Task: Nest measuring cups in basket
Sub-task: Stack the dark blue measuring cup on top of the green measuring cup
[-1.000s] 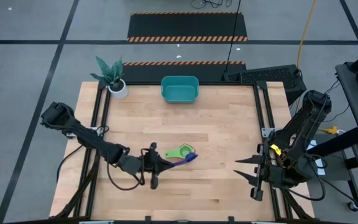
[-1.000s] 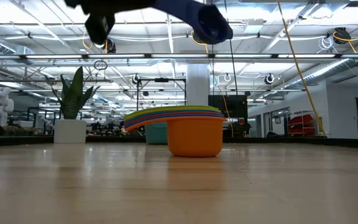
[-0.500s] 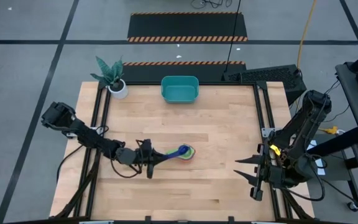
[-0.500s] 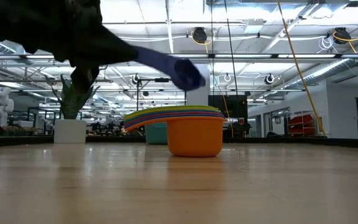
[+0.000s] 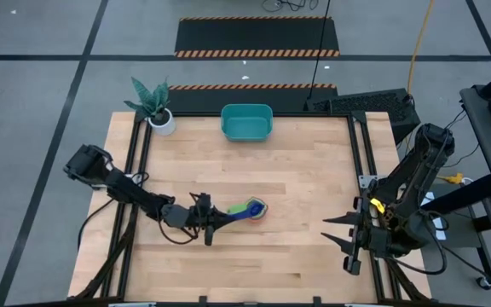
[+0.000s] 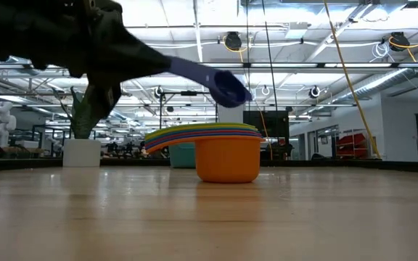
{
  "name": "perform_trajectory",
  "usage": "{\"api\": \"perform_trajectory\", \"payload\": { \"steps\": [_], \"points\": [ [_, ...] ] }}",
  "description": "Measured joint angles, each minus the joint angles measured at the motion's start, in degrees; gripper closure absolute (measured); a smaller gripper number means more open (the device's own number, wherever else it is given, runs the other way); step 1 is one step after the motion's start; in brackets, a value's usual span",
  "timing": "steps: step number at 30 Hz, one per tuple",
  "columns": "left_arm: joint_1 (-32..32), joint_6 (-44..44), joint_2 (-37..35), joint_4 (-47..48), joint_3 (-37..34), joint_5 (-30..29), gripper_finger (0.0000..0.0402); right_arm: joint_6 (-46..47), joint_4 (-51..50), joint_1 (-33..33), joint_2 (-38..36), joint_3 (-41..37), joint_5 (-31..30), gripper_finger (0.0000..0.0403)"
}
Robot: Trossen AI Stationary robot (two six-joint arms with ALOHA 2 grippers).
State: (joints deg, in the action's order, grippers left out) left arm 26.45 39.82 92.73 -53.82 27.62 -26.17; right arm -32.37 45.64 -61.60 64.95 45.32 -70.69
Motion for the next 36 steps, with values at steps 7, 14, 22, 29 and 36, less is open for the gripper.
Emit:
{"api": "perform_trajectory", "payload": {
  "steps": [7,14,22,29,36],
  "points": [
    [-1.01,1.51,7.05,-11.05,-0.03,2.61,0.0394,-0.76,0.45,0.00,-0.02,0.00,0.02,0.0266],
    [-2.22,4.23,9.80,-12.92,-0.03,4.98,0.0390,-1.97,0.93,0.00,-0.04,0.00,0.02,0.0266],
    [-4.08,5.20,10.03,-13.18,-0.03,7.34,0.0380,-3.23,1.52,0.00,-0.04,0.00,0.02,0.0266],
    [-4.75,5.18,10.03,-17.59,-0.42,10.96,0.0395,-3.44,1.59,0.00,-0.04,0.00,0.02,0.0266],
    [-4.74,5.80,10.00,-18.60,-3.18,9.75,0.0389,-2.86,1.48,0.00,-0.04,0.00,0.02,0.0266]
  ]
}}
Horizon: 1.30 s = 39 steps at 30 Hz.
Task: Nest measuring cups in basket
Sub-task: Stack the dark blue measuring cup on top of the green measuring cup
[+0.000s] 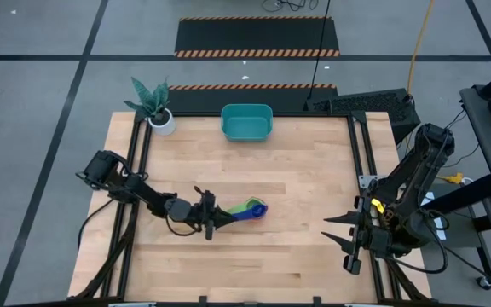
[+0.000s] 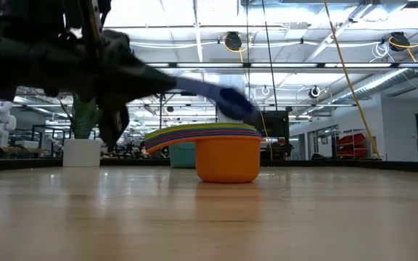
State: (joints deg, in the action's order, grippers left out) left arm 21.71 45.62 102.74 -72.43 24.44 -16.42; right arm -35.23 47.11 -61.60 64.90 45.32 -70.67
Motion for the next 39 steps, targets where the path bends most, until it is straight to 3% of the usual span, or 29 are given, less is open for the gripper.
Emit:
{"api": "perform_trajectory", "payload": {
  "steps": [18,29,39],
  "points": [
    [0.00,1.45,0.00,-0.64,-1.83,-2.03,0.0388,0.58,-0.04,-0.44,0.00,0.00,0.02,0.0266],
    [-1.38,2.01,0.00,1.47,-1.83,-1.62,0.0296,0.84,-0.07,-0.44,0.00,0.00,0.02,0.0266],
    [-3.84,-2.60,0.00,4.45,-1.83,-1.65,0.0257,0.88,-0.07,-0.44,0.00,0.00,0.02,0.0266]
  ]
}}
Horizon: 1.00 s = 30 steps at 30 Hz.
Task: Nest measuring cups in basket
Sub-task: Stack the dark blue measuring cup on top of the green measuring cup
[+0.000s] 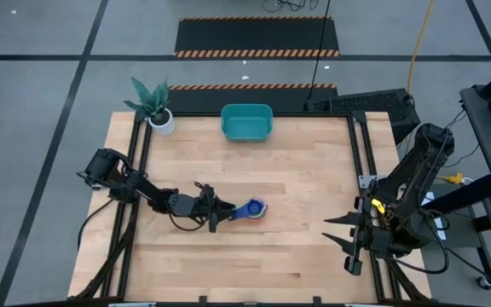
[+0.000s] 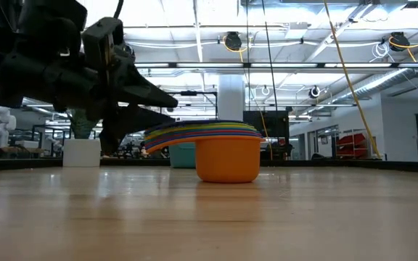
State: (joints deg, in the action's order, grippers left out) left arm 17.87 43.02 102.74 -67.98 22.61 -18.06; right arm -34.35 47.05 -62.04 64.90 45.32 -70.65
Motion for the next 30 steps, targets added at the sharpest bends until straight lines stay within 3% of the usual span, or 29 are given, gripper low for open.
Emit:
{"api": "perform_trajectory", "payload": {
  "steps": [9,15,18,23,27,30],
  "points": [
    [0.16,-11.22,-4.40,0.78,0.00,-0.55,0.0223,0.02,-0.02,0.00,0.00,0.02,0.00,0.0266],
    [5.93,-25.04,-9.21,3.11,1.13,-5.97,0.0199,0.02,0.00,0.00,0.00,0.02,0.00,0.0266],
    [10.96,-35.05,-9.09,9.95,3.87,-12.57,0.0182,0.02,0.00,0.04,0.00,0.02,0.00,0.0266],
    [14.67,-34.98,-8.72,30.27,11.87,-24.72,0.0128,0.22,-0.02,0.09,0.00,0.02,0.00,0.0266],
    [14.72,-32.98,-7.77,42.36,16.43,-25.53,0.0078,0.24,-0.02,0.09,-0.01,0.02,0.00,0.0266],
    [13.37,-30.40,-7.65,45.99,16.70,-26.01,0.0056,0.25,0.02,0.09,-0.02,0.02,0.00,0.0266]
  ]
}}
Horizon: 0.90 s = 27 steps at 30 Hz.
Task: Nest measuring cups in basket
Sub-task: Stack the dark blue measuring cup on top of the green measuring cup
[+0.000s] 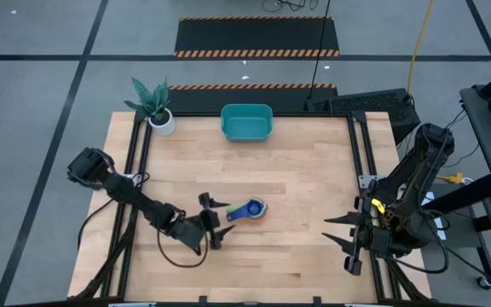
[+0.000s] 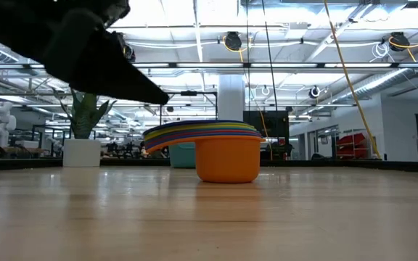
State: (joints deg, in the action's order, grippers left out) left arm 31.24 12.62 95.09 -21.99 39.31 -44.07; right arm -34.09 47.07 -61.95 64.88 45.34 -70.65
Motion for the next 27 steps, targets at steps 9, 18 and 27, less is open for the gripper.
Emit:
{"api": "perform_trajectory", "payload": {
  "steps": [9,18,27],
  "points": [
    [-4.03,5.10,1.00,1.14,-0.55,7.79,0.0069,-0.01,-0.16,0.00,0.00,0.00,0.00,0.0266],
    [-5.87,4.42,2.12,1.36,-0.62,8.08,0.0071,-0.01,-0.18,0.00,0.00,0.00,0.17,0.0266],
    [-10.32,11.31,2.12,5.13,-0.62,18.81,0.0092,-0.01,-0.17,0.00,0.00,0.00,0.17,0.0266]
  ]
}}
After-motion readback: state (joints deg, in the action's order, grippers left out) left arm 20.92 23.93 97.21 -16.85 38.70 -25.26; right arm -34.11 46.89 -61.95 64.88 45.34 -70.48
